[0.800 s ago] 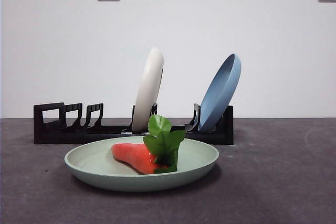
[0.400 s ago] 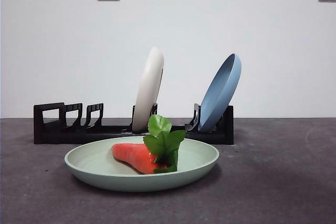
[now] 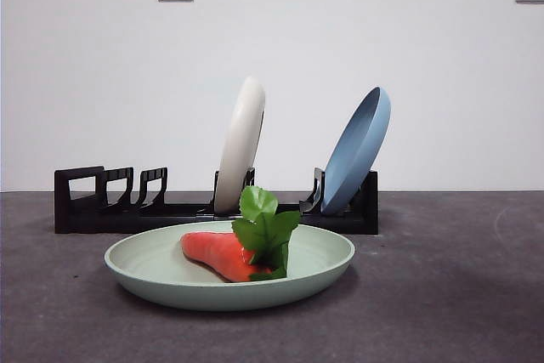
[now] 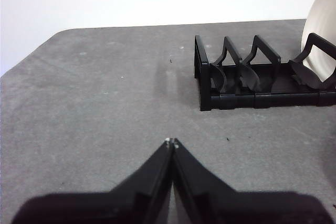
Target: Take the green plate from the plate rack,put the plate on the table,take the carrot from the table,put the carrot in the plate
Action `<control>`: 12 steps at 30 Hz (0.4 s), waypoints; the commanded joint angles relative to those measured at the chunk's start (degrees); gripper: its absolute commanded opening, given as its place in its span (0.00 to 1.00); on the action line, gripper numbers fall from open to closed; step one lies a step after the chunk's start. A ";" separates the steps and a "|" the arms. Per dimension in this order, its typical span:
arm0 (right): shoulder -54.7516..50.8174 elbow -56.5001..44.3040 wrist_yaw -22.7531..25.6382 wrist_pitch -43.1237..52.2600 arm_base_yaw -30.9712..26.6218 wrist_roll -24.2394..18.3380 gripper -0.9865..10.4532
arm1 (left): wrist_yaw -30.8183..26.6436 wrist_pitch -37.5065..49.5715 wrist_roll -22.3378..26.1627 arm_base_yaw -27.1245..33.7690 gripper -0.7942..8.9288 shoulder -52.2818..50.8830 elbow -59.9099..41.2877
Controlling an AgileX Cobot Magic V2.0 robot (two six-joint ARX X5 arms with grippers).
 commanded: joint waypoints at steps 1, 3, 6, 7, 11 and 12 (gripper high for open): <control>-0.17 -0.68 0.20 -0.46 0.04 0.77 0.09 | 0.02 0.22 -0.35 0.15 0.08 -0.17 -0.79; -0.17 -0.68 0.20 -1.14 0.04 1.25 0.09 | 0.02 0.22 -0.35 0.15 0.08 -0.17 -0.79; -0.17 -0.66 0.22 -2.64 0.02 2.49 0.09 | 0.02 0.22 -0.35 0.15 0.08 -0.17 -0.79; -0.17 -0.66 0.22 -2.75 0.02 2.49 0.09 | 0.00 0.22 -0.35 0.15 0.08 -0.17 -0.79; -0.17 -0.66 0.20 -2.75 0.02 2.49 0.09 | 0.04 0.22 -0.35 0.15 0.08 -0.17 -0.79; -0.17 -0.66 0.22 -2.75 0.02 2.49 0.09 | 0.02 0.22 -0.35 0.15 0.08 -0.17 -0.79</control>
